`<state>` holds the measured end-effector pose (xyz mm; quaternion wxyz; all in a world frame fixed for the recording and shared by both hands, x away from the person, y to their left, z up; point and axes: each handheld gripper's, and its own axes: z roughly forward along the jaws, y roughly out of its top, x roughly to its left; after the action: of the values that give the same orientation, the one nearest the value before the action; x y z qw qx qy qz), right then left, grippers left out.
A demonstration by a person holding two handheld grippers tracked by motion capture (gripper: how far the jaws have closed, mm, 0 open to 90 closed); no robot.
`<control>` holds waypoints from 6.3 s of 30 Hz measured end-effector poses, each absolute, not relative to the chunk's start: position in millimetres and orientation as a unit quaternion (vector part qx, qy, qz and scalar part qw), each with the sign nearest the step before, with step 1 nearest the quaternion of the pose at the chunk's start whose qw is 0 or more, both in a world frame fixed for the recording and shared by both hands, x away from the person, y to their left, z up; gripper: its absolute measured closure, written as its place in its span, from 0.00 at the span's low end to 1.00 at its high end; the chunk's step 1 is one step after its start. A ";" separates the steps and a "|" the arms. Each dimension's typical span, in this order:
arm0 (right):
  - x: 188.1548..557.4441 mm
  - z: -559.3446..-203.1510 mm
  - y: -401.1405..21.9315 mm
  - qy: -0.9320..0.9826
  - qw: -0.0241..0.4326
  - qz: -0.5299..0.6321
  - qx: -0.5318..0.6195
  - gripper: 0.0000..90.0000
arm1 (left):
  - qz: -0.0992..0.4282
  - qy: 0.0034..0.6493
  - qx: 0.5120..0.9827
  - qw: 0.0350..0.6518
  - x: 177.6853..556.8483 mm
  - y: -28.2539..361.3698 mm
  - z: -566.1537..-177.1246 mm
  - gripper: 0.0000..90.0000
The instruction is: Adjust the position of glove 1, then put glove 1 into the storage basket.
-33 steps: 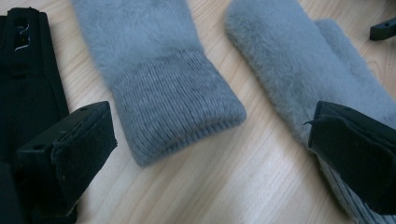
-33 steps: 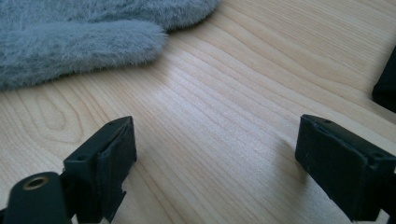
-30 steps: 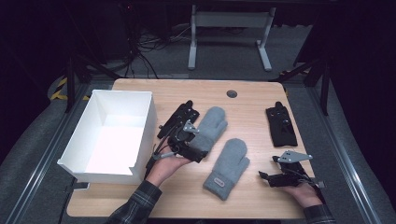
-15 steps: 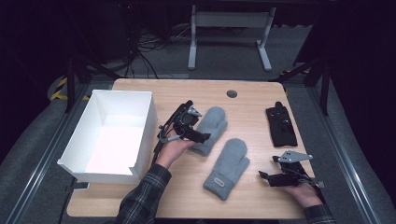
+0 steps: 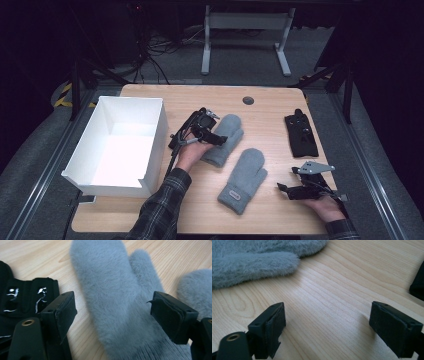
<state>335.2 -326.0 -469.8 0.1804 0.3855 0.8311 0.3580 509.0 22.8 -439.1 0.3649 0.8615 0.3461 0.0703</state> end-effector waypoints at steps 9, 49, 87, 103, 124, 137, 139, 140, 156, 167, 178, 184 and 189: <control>335.2 -469.8 -326.0 0.831 0.181 0.358 0.386 0.16 | 0.075 0.337 0.872 0.348 510.2 15.7 -449.1 0.31; 335.9 -469.7 -326.1 0.832 0.180 0.357 0.385 0.16 | -0.022 0.330 0.861 0.387 491.0 34.4 -417.5 0.88; 336.5 -469.7 -326.0 0.832 0.180 0.357 0.385 0.16 | -0.099 0.302 0.861 0.397 393.8 -25.0 -410.5 0.87; 336.5 -469.7 -326.0 0.832 0.180 0.357 0.385 0.16 | -0.058 0.284 0.871 0.396 390.6 -9.8 -401.5 0.49; 311.0 -442.7 -285.3 0.861 0.098 0.399 0.300 0.97 | -0.033 0.282 0.880 0.382 353.1 62.0 -412.9 0.90; 298.1 -447.0 -231.3 0.890 0.018 0.398 0.222 1.00 | -0.044 0.269 0.890 0.365 347.0 50.2 -427.7 0.96; 300.4 -446.6 -224.6 0.891 0.019 0.397 0.219 1.00 | -0.046 0.268 0.890 0.365 347.0 49.8 -427.4 0.96; 300.4 -446.6 -224.6 0.891 0.019 0.397 0.219 1.00 | -0.046 0.268 0.890 0.365 347.0 49.8 -427.4 0.96; 292.9 -442.9 -235.2 0.893 0.025 0.398 0.209 0.96 | -0.056 0.253 0.901 0.348 337.6 44.0 -427.3 0.89; 301.5 -445.9 -268.1 0.881 0.091 0.380 0.266 0.58 | -0.038 0.271 0.879 0.390 367.1 44.1 -401.2 0.47; 327.5 -457.7 -304.0 0.850 0.163 0.355 0.353 0.30 | -0.001 0.258 0.877 0.405 394.1 0.1 -395.3 0.24; 335.7 -464.0 -312.4 0.844 0.169 0.345 0.375 0.25 | -0.004 0.261 0.880 0.396 400.6 -23.0 -405.3 0.19; 337.2 -465.5 -313.9 0.841 0.173 0.344 0.380 0.22 | -0.009 0.266 0.888 0.376 404.2 -32.3 -417.7 0.17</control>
<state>337.2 -313.9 -465.5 0.1734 0.3798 0.8409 0.3444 404.2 -32.3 -417.7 0.3759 0.8875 0.2663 -0.0087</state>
